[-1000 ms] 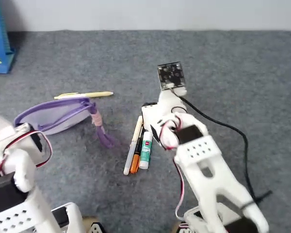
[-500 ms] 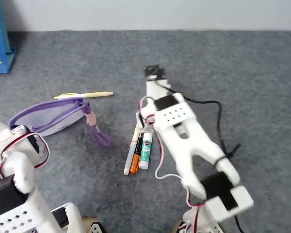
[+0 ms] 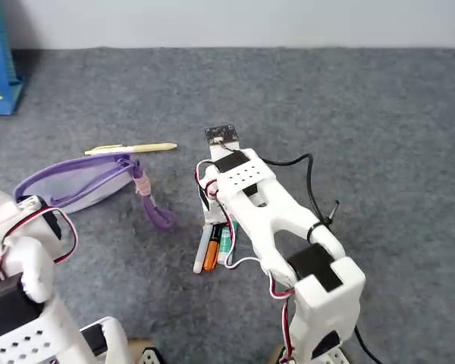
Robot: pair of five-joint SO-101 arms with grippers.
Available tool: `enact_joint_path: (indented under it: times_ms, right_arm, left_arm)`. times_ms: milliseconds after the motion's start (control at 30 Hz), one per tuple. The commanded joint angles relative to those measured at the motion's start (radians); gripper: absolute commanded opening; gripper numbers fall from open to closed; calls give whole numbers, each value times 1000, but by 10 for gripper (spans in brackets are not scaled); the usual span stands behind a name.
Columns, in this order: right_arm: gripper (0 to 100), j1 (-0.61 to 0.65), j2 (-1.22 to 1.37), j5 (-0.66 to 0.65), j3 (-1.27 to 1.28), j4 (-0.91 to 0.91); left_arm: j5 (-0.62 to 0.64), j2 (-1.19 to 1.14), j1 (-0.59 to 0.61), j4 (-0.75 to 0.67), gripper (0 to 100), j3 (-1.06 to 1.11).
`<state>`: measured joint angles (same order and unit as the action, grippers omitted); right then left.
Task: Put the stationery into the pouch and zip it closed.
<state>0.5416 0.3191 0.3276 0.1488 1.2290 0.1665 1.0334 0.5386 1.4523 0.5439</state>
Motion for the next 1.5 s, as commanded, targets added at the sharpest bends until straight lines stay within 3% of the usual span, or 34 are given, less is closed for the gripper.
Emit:
enact_joint_path:
  times_ms: [0,200,533,800,1133,1467]
  right_arm:
    - [216,-50,16,8,-41,19]
    - [6,-88,28,3,-41,16]
    - [8,-28,-168,-46,-35,110]
    - [8,15,-532,-49,-35,127]
    - [8,82,-825,-112,-35,-99]
    - [8,219,-924,-104,5,-375]
  left_arm:
    - [-8,0,3,2,13,16]
    - [-8,0,3,2,13,16]
    - [-6,0,-5,2,13,18]
    - [-5,-2,-144,-6,13,25]
    - [-3,-2,-180,-18,13,28]
    - [-2,-2,-180,-18,13,31]
